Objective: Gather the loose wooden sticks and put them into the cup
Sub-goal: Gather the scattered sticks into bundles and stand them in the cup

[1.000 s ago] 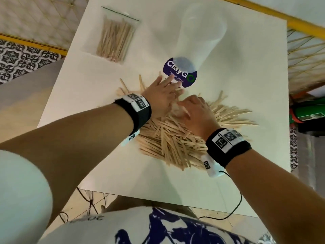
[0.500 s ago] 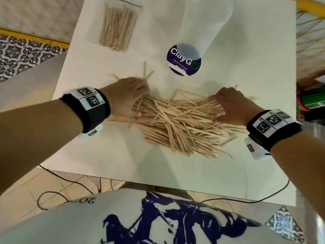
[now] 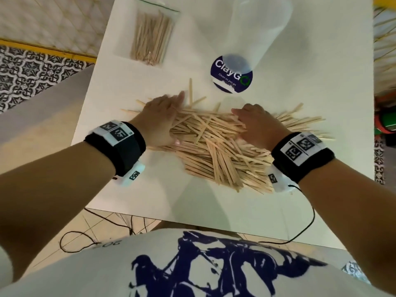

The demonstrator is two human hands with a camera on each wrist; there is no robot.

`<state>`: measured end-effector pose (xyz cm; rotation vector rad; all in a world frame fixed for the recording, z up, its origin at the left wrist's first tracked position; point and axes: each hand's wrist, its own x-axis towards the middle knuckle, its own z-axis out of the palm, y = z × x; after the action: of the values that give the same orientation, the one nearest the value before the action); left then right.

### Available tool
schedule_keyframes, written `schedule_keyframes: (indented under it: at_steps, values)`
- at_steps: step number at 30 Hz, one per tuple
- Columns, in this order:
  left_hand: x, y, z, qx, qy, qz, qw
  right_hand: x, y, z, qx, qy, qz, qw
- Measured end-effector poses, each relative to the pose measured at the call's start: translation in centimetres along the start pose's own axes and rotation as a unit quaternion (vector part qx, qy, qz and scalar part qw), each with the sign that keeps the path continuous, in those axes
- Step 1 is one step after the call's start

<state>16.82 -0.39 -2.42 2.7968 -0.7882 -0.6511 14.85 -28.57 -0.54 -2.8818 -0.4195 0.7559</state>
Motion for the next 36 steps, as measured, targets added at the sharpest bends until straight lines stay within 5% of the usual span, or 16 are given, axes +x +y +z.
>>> schedule_keyframes:
  at_steps: [2, 7, 13, 21, 27, 31, 36]
  values:
    - [-0.5, -0.8, -0.5, 0.051, -0.016, -0.061, 0.997, 0.3, 0.6, -0.5, 0.019, -0.019, 0.013, 1.000]
    - [-0.6, -1.5, -0.3, 0.094, 0.027, -0.072, 0.993, 1.6, -0.5, 0.5, -0.009, 0.003, 0.009, 1.000]
    - [-1.0, -2.2, 0.2, 0.065, 0.052, -0.058, 0.995, 1.8, -0.4, 0.2, -0.033, 0.003, 0.001, 0.999]
    - [-1.6, -1.7, -1.4, -0.089, 0.118, -0.073, 0.986, 0.4, 1.1, -3.8, 0.099, 0.082, 0.051, 0.990]
    - [-0.4, 2.5, -4.7, -0.245, 0.207, -0.094, 0.943, -0.5, -1.0, -6.9, 0.345, 0.196, 0.097, 0.913]
    - [2.3, 6.5, -5.8, -0.389, 0.208, -0.128, 0.888, 0.4, -4.0, -6.9, 0.506, 0.227, 0.093, 0.827]
    - [5.0, 10.3, -5.2, -0.439, 0.207, 0.000, 0.874, 2.0, -6.4, -6.5, 0.591, 0.287, 0.121, 0.744]
